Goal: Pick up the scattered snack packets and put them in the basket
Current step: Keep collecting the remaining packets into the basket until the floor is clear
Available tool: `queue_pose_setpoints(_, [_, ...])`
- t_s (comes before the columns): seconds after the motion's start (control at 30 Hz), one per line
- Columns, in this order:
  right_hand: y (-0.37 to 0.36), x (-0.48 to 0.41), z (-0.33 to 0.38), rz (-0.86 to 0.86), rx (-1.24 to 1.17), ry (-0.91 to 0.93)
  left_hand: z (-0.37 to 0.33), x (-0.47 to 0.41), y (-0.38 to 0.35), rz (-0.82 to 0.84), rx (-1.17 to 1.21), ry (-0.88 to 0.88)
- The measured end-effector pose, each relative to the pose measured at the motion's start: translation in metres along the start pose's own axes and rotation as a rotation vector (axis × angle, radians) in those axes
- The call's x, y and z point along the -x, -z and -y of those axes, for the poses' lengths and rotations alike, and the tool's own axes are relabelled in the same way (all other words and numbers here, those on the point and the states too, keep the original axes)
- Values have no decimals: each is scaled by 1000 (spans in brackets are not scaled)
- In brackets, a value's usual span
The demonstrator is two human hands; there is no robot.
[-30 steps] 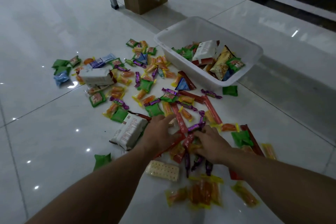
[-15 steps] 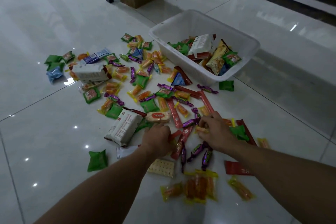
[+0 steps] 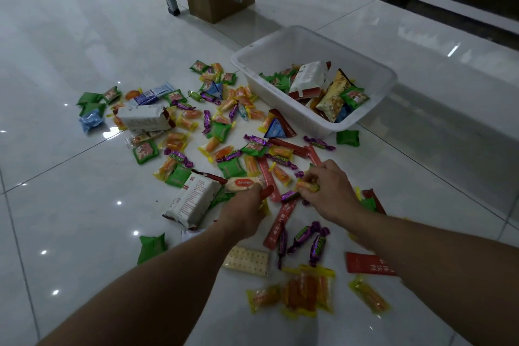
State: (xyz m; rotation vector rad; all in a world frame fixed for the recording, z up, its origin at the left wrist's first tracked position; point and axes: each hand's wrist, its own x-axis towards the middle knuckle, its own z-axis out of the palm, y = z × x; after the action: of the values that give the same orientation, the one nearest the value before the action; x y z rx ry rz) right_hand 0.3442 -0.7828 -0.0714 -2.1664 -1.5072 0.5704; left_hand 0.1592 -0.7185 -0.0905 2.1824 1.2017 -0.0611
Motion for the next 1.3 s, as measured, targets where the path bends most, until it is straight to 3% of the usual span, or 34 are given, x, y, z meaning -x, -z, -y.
queue_pose_setpoints(0.23, [26, -19, 19, -165, -68, -69, -22, -19, 36, -101, 312, 1])
queue_pose_setpoints(0.67, [91, -72, 27, -416, -183, -87, -92, -69, 93, -294, 623, 80])
queue_pose_setpoints(1.3, [144, -178, -58, -549, -370, -291, -183, -219, 77, -365, 783, 165])
